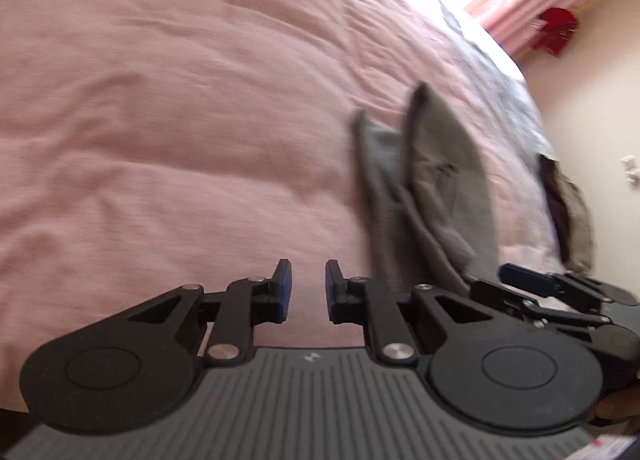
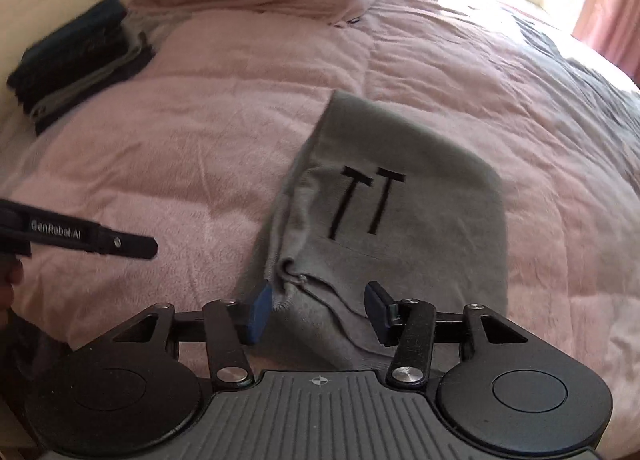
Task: Fold clothes
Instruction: 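Lift the held edge with the right tool, fold it over lengthwise, release, then close the left tool on the end of the folded sweatshirt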
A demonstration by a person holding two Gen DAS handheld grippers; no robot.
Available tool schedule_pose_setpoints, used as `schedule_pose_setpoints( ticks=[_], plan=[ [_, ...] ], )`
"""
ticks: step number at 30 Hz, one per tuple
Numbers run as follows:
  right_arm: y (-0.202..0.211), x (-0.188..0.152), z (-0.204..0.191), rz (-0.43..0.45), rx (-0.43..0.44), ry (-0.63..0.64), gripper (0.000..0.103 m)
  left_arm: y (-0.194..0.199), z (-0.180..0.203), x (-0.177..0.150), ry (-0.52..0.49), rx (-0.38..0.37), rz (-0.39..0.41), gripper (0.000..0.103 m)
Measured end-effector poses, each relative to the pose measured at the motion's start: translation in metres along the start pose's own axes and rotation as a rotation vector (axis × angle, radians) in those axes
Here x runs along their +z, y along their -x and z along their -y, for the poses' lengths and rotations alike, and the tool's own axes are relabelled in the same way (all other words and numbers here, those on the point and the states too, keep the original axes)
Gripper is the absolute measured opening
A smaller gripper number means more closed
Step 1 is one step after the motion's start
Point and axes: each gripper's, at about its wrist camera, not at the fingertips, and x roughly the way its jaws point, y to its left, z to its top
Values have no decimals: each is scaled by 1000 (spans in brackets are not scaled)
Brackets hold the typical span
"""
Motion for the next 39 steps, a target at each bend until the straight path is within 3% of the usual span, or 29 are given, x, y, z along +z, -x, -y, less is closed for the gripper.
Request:
schedule_pose_setpoints(
  ticks=[3, 5, 7, 10, 12, 16, 21, 26, 27, 28, 32, 35, 39],
  plan=[
    [12, -1, 40, 34, 104, -148, 47, -18, 20, -3, 80, -130, -37, 15],
    [14, -3, 60, 1, 207, -227, 47, -28, 29, -7, 120, -168, -41, 17],
    [23, -11, 70, 17, 281, -205, 47, -33, 33, -10, 143, -180, -27, 21],
    [20, -22, 80, -25, 94, -153, 47, -34, 32, -14, 173, -152, 3, 30],
    [11, -28, 105, -21, 21, -251, 47, -35, 28, -16, 216, -150, 4, 33],
    [-3, -32, 157, 20, -7, -453, 47, -45, 31, -15, 265, -186, 10, 33],
    [-23, -29, 189, -9, 24, -545, 45, -65, 42, -17, 261, -88, 8, 34],
    [-36, -33, 196, -24, 69, -560, 42, -70, 45, -23, 302, -103, 25, 30],
    [-37, -33, 197, -25, 76, -564, 40, -71, 47, -23, 302, -115, 33, 13],
    [-38, -34, 196, -25, 86, -564, 39, -69, 51, -23, 282, -119, 52, 8],
    [-40, -30, 188, -27, 119, -478, 32, -48, 58, -33, 192, -113, 146, 7],
    [-55, -24, 173, -61, 109, -388, 31, -63, 41, -45, 230, -26, 105, 8],
    [-59, -13, 163, -88, 75, -281, 32, -73, 42, -40, 188, 16, 83, 13]
  ],
)
